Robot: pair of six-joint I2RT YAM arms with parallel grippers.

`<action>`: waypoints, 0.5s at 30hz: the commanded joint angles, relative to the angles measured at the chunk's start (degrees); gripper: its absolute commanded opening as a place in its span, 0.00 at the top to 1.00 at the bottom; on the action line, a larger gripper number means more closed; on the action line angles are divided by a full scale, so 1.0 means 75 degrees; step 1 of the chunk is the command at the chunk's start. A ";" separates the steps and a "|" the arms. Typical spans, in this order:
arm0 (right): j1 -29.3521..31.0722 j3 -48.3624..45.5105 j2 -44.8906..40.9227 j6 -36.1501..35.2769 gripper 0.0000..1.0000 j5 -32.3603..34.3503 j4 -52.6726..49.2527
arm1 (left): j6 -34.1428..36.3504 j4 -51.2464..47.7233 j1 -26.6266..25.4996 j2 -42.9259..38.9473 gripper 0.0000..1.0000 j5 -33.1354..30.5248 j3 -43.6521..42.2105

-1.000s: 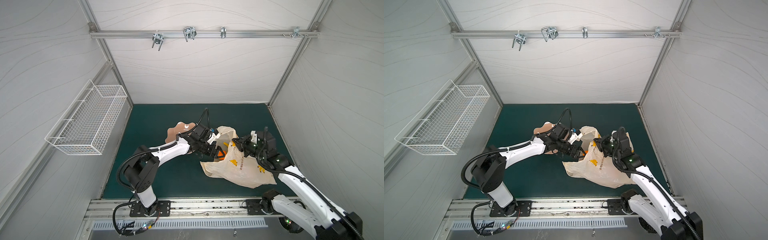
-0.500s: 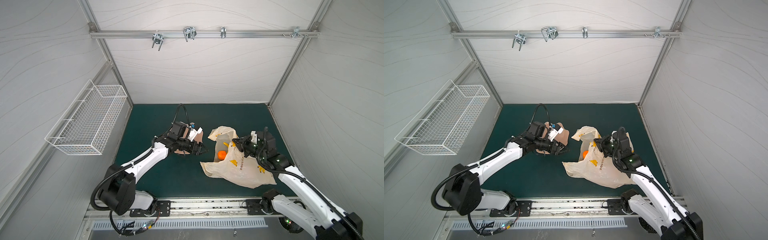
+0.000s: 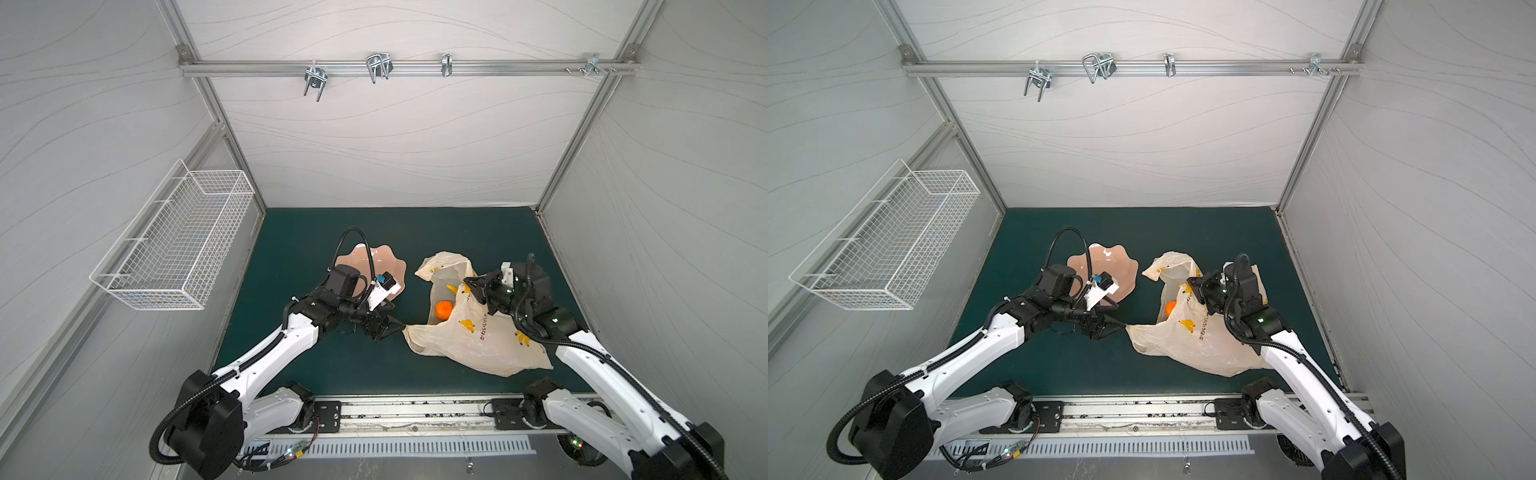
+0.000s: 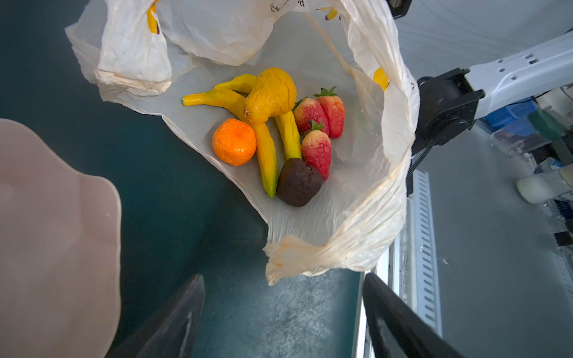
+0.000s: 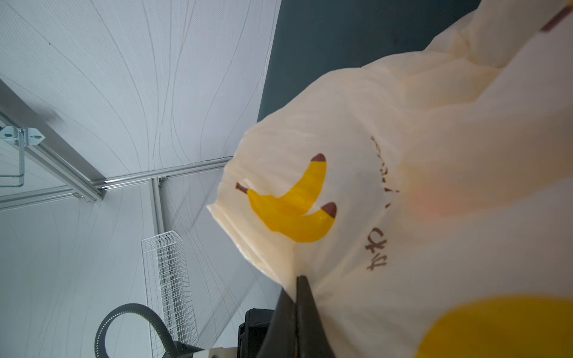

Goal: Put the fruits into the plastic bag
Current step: 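Move the left gripper to the bag rim nearest the robot and grasp it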

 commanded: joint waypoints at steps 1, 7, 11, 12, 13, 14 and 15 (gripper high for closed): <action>0.0025 0.0130 0.0053 0.0077 1.00 -0.0082 -0.0012 | 0.0921 0.0080 -0.0209 0.0146 0.18 -0.0261 0.0042; 0.0026 0.0157 0.0014 0.0052 1.00 -0.0067 -0.0064 | 0.1398 -0.0034 -0.0700 0.0549 0.19 -0.0491 0.0021; 0.0026 0.0164 -0.0006 0.0053 1.00 -0.0052 -0.0092 | 0.1441 0.0149 -0.0844 0.0802 0.21 -0.0619 0.0004; 0.0026 0.0163 -0.0008 0.0059 1.00 -0.0038 -0.0096 | 0.1439 0.0224 -0.0850 0.0876 0.23 -0.0628 0.0013; 0.0026 0.0149 -0.0006 0.0058 1.00 -0.0066 -0.0094 | 0.1434 0.0296 -0.0867 0.0953 0.26 -0.0619 0.0032; 0.0023 0.0150 -0.0002 0.0060 1.00 -0.0057 -0.0098 | 0.1441 0.0327 -0.0891 0.1051 0.31 -0.0576 0.0069; 0.0026 0.0156 -0.0007 0.0064 1.00 -0.0074 -0.0109 | 0.1451 0.0330 -0.0930 0.1138 0.36 -0.0522 0.0124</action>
